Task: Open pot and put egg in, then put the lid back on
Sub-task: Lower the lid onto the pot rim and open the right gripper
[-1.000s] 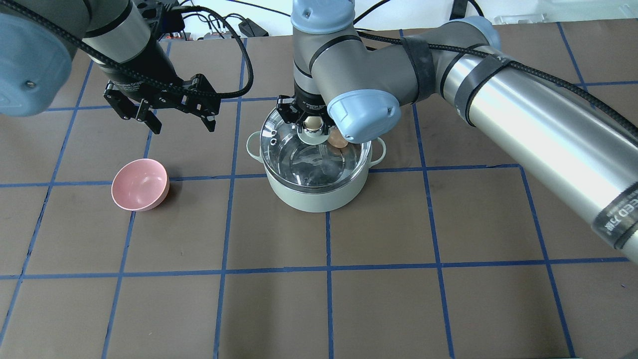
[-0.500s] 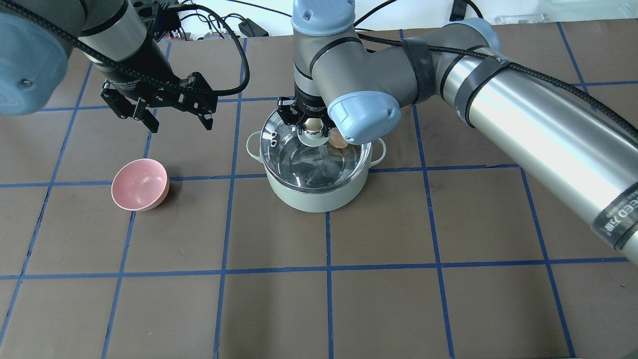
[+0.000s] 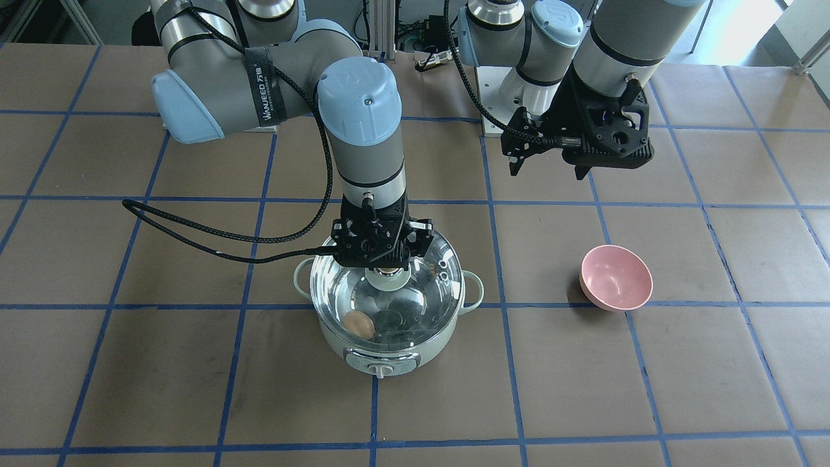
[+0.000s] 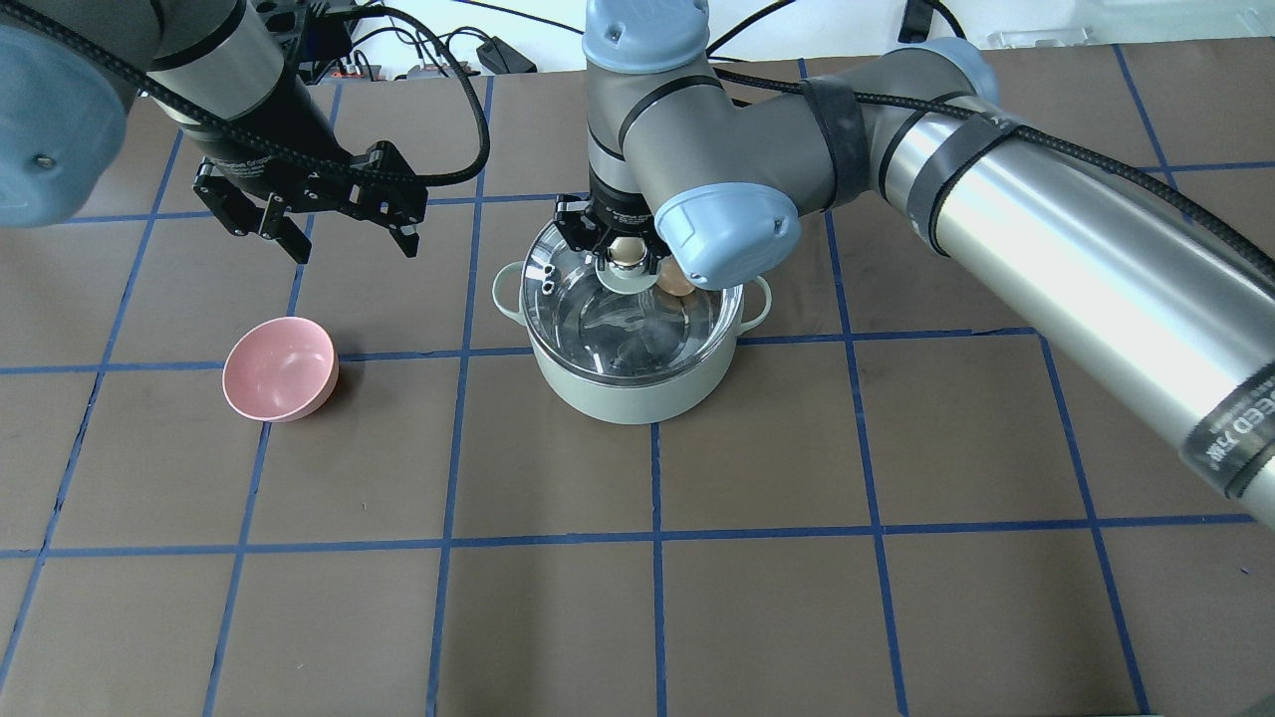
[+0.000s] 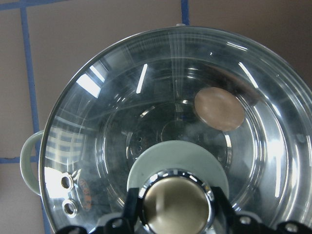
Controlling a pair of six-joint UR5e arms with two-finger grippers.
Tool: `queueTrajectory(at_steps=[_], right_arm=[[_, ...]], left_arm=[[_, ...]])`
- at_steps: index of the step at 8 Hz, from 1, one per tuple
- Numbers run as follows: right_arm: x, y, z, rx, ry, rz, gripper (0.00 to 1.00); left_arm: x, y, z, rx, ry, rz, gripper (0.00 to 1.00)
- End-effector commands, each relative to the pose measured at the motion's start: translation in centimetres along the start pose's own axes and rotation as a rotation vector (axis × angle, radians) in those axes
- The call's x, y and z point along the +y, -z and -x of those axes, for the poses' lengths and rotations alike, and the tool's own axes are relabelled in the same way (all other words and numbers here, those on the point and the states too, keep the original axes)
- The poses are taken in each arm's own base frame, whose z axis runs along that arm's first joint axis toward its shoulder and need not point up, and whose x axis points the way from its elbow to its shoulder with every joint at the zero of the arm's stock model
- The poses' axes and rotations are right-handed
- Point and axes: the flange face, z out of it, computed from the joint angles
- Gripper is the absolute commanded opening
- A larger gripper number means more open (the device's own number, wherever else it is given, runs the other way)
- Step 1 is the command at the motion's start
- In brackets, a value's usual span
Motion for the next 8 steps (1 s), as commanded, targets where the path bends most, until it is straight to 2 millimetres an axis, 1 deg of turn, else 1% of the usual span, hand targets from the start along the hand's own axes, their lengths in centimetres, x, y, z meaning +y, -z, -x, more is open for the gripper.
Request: queueTrajectory(at_steps=[1,5,6,7,8], right_arm=[[0.02,0.12,-0.03,0.002,-0.001,-0.003,0.25],[0.07,0.12,0.06,-0.008,-0.03,0.002,0.25],[0.05,0.02,0.06,-0.007,-0.03,0.004,0.35],[0.06,-0.05,0.0,-0.002,-0.03,0.003,0.41],[0.06,0.01,-0.07,0.003,-0.032,-0.003,0.63]], left_arm=[[-0.04,0.01,0.12,0.0,0.002,-0.001,1.0],[-0.56,0.39,0.22,-0.019,-0.001,-0.05,1.0],[-0.56,0.39,0.25,-0.022,-0.001,-0.05,1.0],[-0.56,0.39,0.25,-0.022,-0.001,-0.05,1.0],[-0.56,0.39,0.25,-0.022,-0.001,-0.05,1.0]])
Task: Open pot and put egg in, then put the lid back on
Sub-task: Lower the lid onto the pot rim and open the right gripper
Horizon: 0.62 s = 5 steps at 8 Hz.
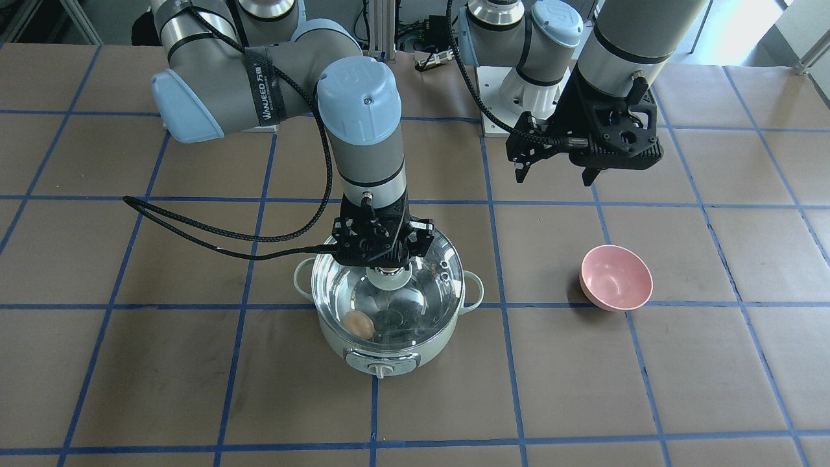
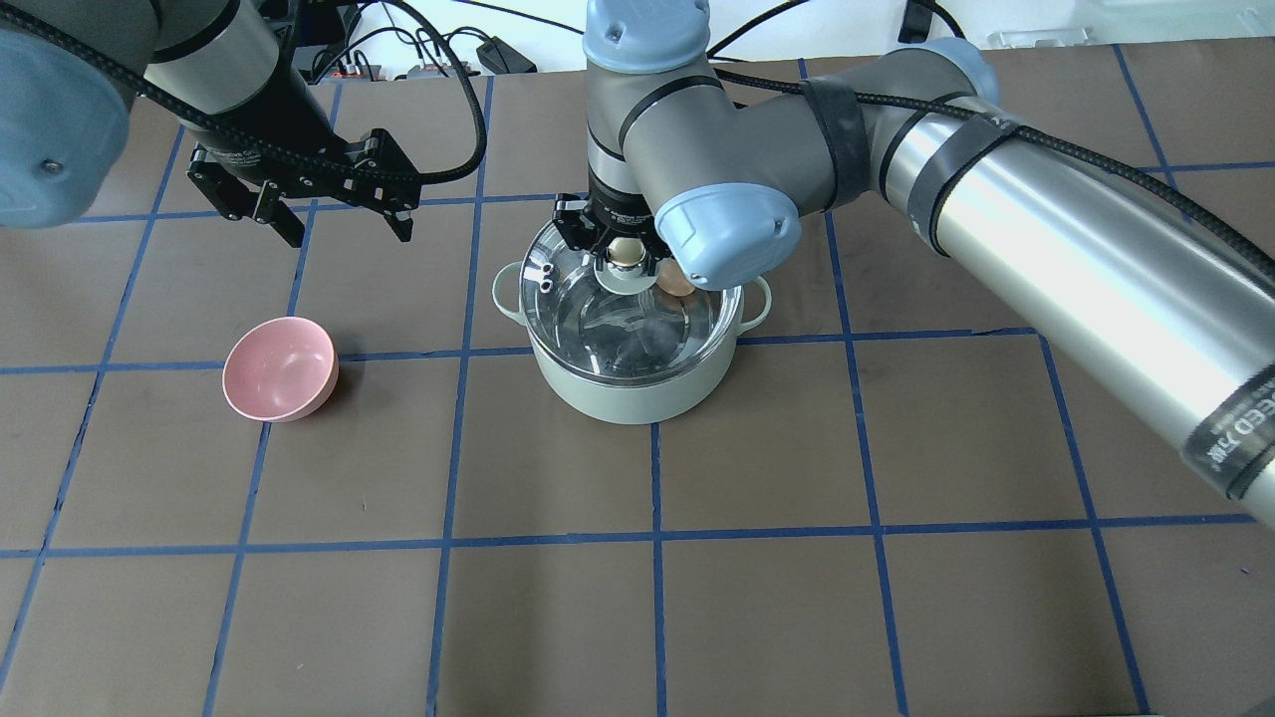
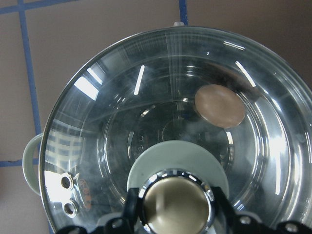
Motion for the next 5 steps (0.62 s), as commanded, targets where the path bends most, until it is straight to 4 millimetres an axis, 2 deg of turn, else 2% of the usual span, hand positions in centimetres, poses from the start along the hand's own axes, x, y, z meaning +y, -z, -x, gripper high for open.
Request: queueTrajectory(at_steps=[1,5], right_arm=[[-0.55,0.51,-0.57,0.002,-0.015,-0.024,1.0],[-0.69,1.25,-0.68,-0.017,-0.053,-0.039,1.0]], left_arm=[[-0.01,0.0,0.02,-0.002,0.0,-0.001,1.0],[0.03,0.12,0.13,-0.007,0.001,-0.001,1.0]])
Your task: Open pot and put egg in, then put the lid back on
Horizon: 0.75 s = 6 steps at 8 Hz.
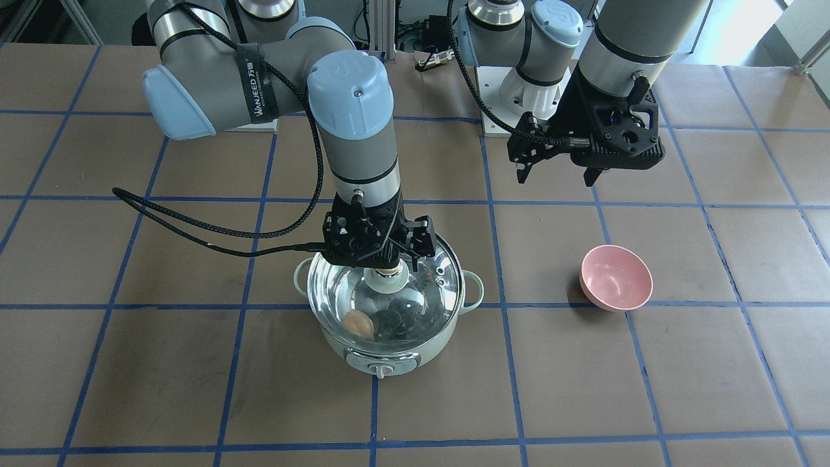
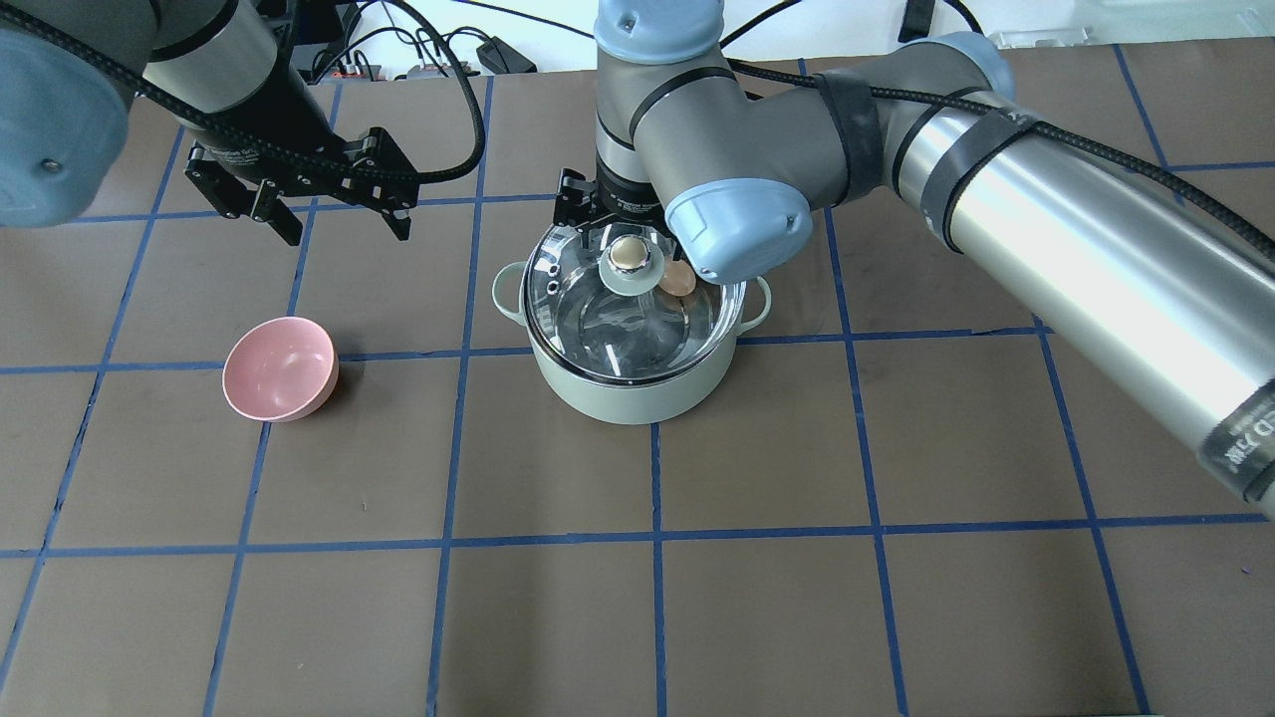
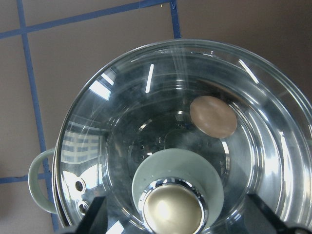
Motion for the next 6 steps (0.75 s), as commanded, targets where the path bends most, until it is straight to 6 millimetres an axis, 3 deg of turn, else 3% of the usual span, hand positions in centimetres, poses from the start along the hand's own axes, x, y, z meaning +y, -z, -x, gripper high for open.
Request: queueTrajectory(at_steps=[1,2,4,6], right_arm=[[-0.4,0.6,-0.4,0.001,-0.005,-0.013,1.0],[-1.6,2.2,-2.0,-0.006,0.013,-0.034,1.0],[-3.2,7.3,-8.3,0.025,0.126,-0.013,1.0],[-2.1,14.0,-13.5,0.033,0.21,-0.013,1.0]], left_arm=[[0.1,0.1,0.4,-0.019,0.004,0.006,1.0],[0.0,0.1,1.4,-0.068,0.014,0.005,1.0],[-0.1,0.1,1.5,-0.071,0.016,0.007,1.0],[0.0,0.1,1.4,-0.071,0.015,0.007,1.0]])
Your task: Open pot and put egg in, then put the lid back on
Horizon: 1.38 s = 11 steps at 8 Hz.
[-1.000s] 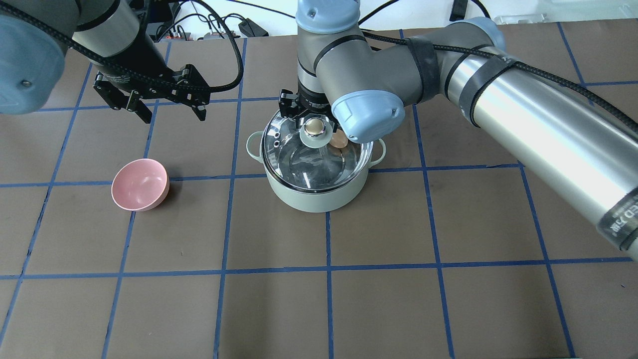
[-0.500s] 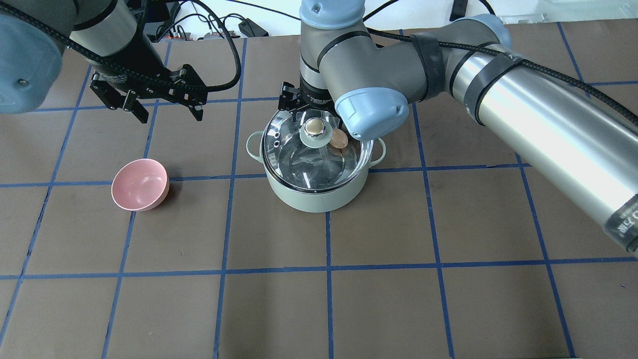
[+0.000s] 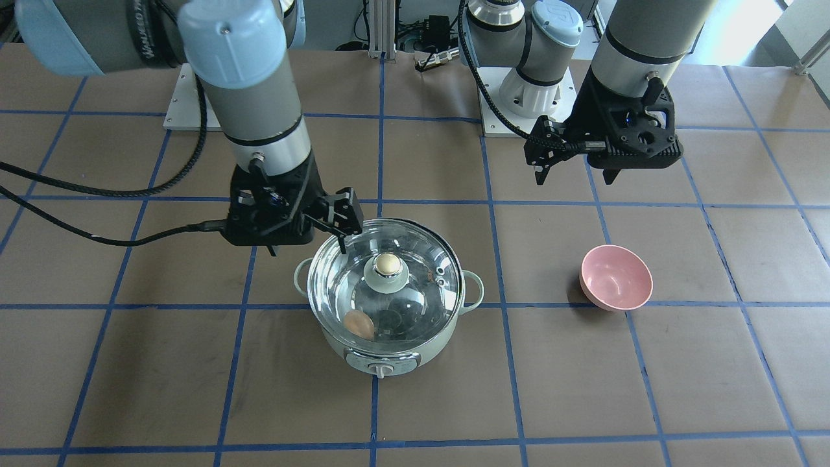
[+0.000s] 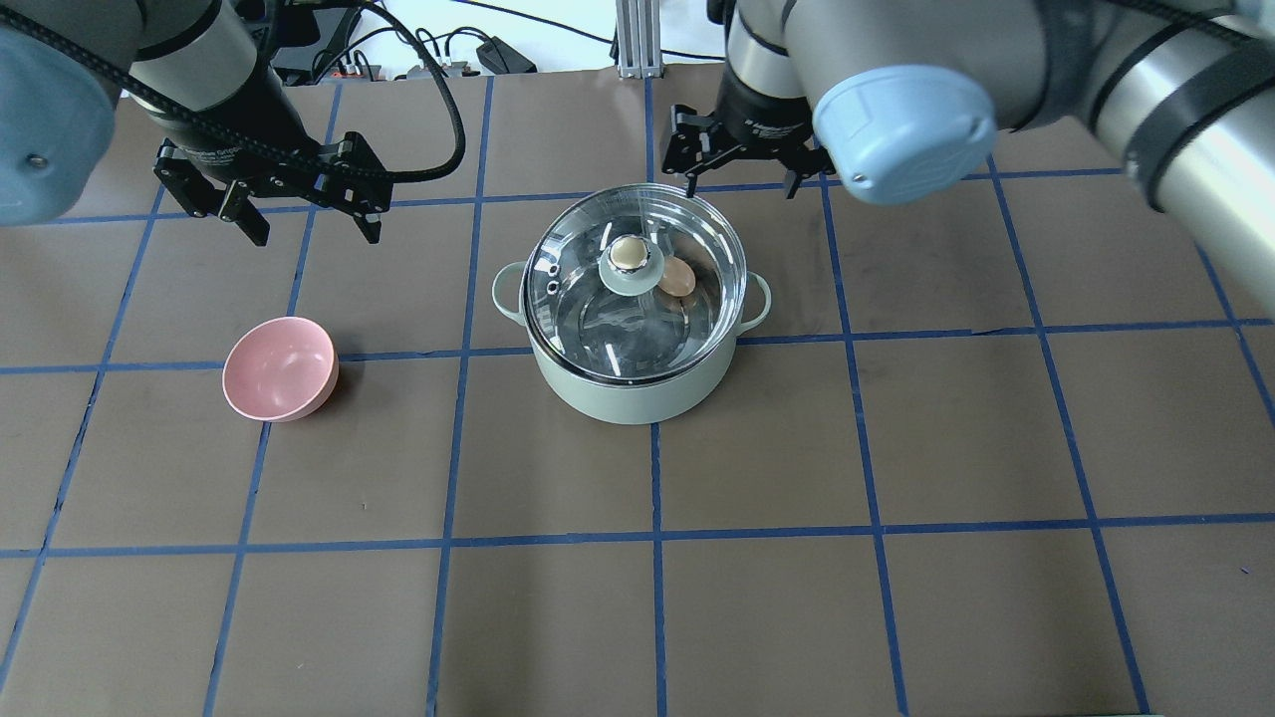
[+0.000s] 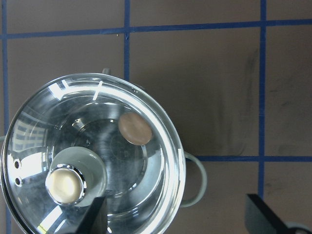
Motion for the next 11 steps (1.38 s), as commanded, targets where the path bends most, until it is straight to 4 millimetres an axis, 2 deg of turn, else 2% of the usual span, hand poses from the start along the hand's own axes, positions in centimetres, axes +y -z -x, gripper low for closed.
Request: queueTrajectory(at_steps=[1,3,4,5,8,11], right_arm=[[2.8,8.9,-6.2,0.018,0.11,-0.025,1.0],[3.9,12.4,-7.8,0.03,0.205,-0.095,1.0],[4.2,13.6,-9.4,0.037,0.228,-0.106,1.0],[4.1,13.7,-10.0,0.027,0.219,-0.107,1.0],[4.3,11.0,-10.9,0.032,0.202,-0.05,1.0],[4.4,10.9,-11.1,0.034,0.198,-0.048,1.0]], left_arm=[[0.0,0.0,0.1,-0.003,0.001,0.003,1.0],[0.0,0.0,0.1,-0.003,0.002,0.003,1.0],[0.0,0.0,0.1,-0.003,0.001,0.003,1.0],[0.0,0.0,0.1,-0.003,0.001,0.003,1.0],[0.1,-0.1,0.0,-0.003,-0.001,0.006,1.0],[0.0,-0.1,0.1,-0.003,0.001,0.006,1.0]])
